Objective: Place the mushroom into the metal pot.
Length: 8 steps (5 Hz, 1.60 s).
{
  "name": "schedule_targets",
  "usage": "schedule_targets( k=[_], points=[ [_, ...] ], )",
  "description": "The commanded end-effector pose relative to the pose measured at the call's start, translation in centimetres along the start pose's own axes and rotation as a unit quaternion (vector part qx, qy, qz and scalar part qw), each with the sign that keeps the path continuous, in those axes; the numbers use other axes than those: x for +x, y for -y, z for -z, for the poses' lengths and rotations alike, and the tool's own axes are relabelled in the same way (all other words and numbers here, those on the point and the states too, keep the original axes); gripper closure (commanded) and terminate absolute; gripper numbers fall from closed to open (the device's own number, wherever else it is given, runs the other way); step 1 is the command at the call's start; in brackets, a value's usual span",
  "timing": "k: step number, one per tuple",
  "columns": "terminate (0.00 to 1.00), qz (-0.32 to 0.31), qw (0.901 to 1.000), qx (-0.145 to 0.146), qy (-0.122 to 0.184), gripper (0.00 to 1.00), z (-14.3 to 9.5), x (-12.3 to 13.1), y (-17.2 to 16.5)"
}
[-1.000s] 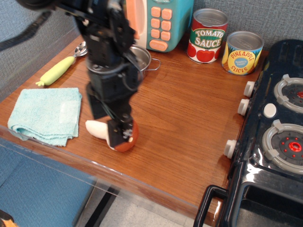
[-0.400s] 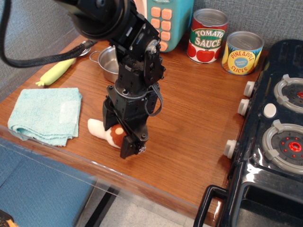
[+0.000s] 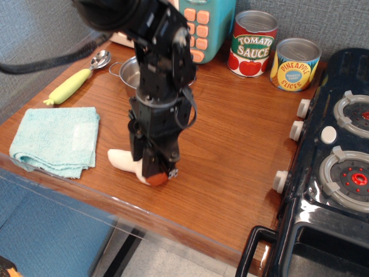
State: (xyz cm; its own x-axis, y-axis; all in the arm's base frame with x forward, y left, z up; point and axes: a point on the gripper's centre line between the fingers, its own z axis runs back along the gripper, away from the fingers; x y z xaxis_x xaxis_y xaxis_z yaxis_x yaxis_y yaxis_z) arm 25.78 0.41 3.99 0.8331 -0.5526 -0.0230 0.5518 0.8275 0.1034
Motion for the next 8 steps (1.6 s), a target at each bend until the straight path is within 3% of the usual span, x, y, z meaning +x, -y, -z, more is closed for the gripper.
schedule_targets(
  k=[1, 3, 5, 6, 7, 8],
  points=[
    [0.00, -0.008, 0.9990, -0.006, 0.044, 1.00, -4.6, 2.2, -3.5],
    [0.00, -0.042, 0.9960, -0.008, 0.078, 1.00, -7.6, 5.4, -8.6],
    [0.00, -0.116, 0.9907, -0.010, 0.071, 1.00, -6.4, 8.1, -16.7],
    [0.00, -0.122, 0.9908, -0.014, 0.058, 1.00, -5.4, 8.2, -17.5],
    [0.00, -0.114, 0.9917, -0.005, 0.059, 0.00, -5.4, 8.0, -16.6],
    [0.00, -0.105, 0.9921, 0.014, 0.067, 0.00, -6.0, 7.5, -16.0]
  ],
)
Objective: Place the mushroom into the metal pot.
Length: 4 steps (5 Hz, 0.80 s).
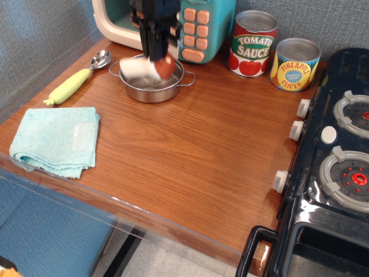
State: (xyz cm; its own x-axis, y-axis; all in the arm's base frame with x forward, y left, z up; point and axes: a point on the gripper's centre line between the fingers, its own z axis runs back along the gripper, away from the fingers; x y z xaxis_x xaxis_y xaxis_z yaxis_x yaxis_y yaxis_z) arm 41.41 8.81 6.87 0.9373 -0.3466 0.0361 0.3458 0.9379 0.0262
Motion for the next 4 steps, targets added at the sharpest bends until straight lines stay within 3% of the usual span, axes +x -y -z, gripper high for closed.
schedule_targets(
  k=[1, 3, 4],
  points=[
    [0.00, 0.011, 0.9967, 0.053, 0.061, 0.00, -5.6, -1.1, 0.0],
    [0.00, 0.007, 0.9958, 0.051, 0.076, 0.00, -8.6, -2.7, 0.5],
    [0.00, 0.006, 0.9969, 0.050, 0.061, 0.00, -8.2, -3.9, 0.9]
  ],
)
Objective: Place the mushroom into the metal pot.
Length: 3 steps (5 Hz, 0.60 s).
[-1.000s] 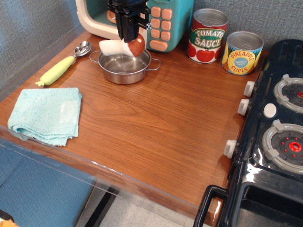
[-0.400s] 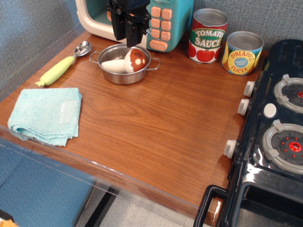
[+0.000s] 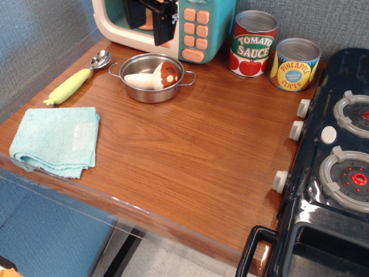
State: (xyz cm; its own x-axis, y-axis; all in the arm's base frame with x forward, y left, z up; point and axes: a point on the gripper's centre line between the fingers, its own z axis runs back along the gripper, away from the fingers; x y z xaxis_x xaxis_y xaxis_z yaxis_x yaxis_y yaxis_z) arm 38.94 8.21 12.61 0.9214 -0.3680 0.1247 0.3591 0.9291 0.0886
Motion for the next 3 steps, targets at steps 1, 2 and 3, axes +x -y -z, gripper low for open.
schedule_targets(
  k=[1, 2, 3],
  points=[
    [0.00, -0.046, 0.9966, 0.067, -0.008, 0.00, -1.39, -3.37, 0.11],
    [0.00, -0.046, 0.9966, 0.067, -0.008, 0.00, -1.39, -3.37, 0.11],
    [1.00, -0.046, 0.9966, 0.067, -0.008, 0.00, -1.39, -3.37, 0.11]
  ],
)
